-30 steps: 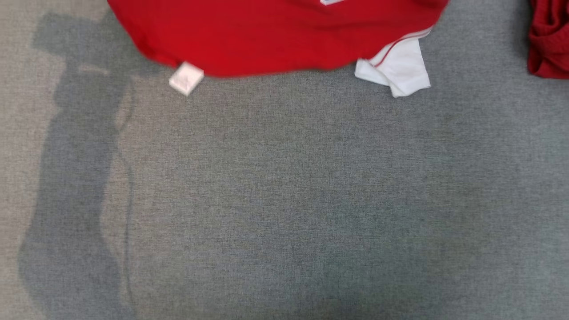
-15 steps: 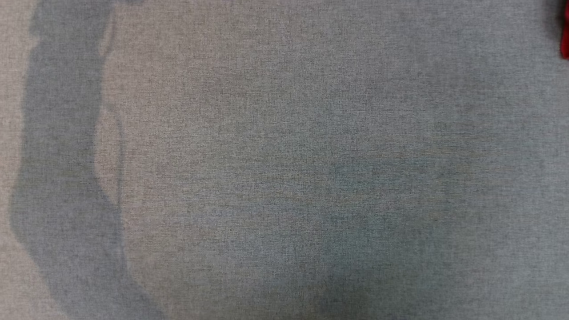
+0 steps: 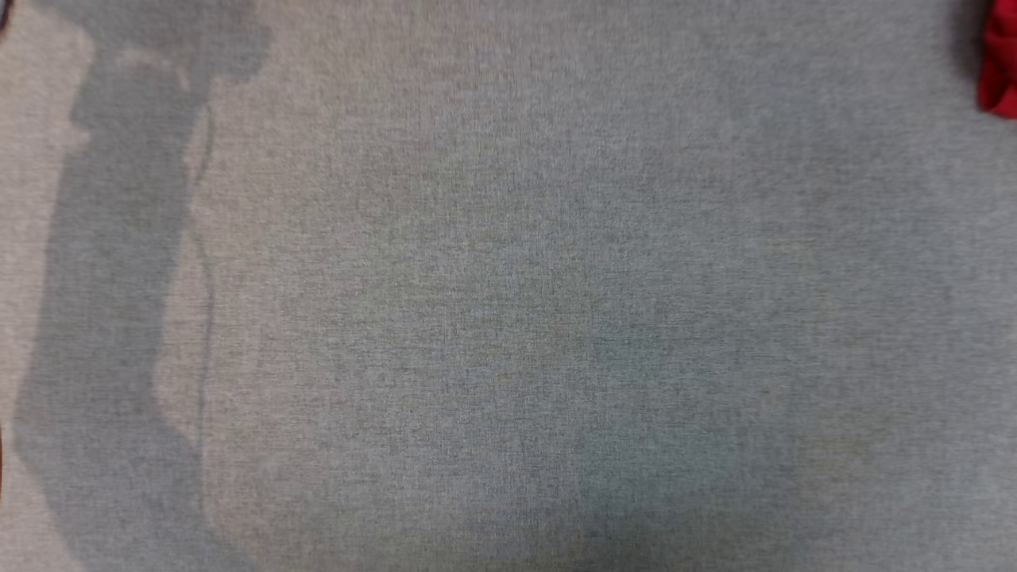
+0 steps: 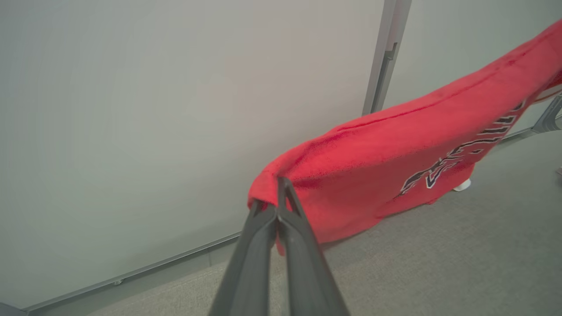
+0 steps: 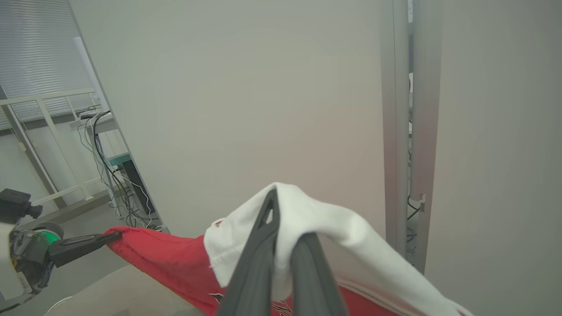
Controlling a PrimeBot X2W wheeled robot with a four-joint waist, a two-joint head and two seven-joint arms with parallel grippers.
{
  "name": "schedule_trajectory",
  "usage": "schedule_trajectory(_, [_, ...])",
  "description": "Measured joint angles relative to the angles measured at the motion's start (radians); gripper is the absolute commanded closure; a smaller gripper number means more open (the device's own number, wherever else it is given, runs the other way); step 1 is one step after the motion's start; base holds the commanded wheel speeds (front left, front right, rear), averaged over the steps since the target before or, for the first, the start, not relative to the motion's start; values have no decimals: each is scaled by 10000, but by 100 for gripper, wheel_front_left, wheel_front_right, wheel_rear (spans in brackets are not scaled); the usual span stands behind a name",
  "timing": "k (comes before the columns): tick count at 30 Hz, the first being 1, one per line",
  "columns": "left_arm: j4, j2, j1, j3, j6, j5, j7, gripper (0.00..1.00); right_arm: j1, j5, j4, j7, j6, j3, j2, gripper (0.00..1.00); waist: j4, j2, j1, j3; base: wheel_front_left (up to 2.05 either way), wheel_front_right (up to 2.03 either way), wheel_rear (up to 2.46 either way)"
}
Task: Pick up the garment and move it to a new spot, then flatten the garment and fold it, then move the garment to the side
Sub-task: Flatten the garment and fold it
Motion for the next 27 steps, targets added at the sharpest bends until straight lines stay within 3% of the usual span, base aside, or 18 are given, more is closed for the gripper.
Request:
schedule_trajectory(12, [-1588,1388,3424,-1521,2,-2025,-326,100,3656,1423,-1582,-293,0,1987,-1335,100,-133,0,0,-1961,0,0,0])
schedule_trajectory(27, [-4870,3312,7210,-2943,142,-3747,303,100,7126,3699,-3766,1546,0,3674,-3425,100,-342,0,-1,-4773,0,0,0])
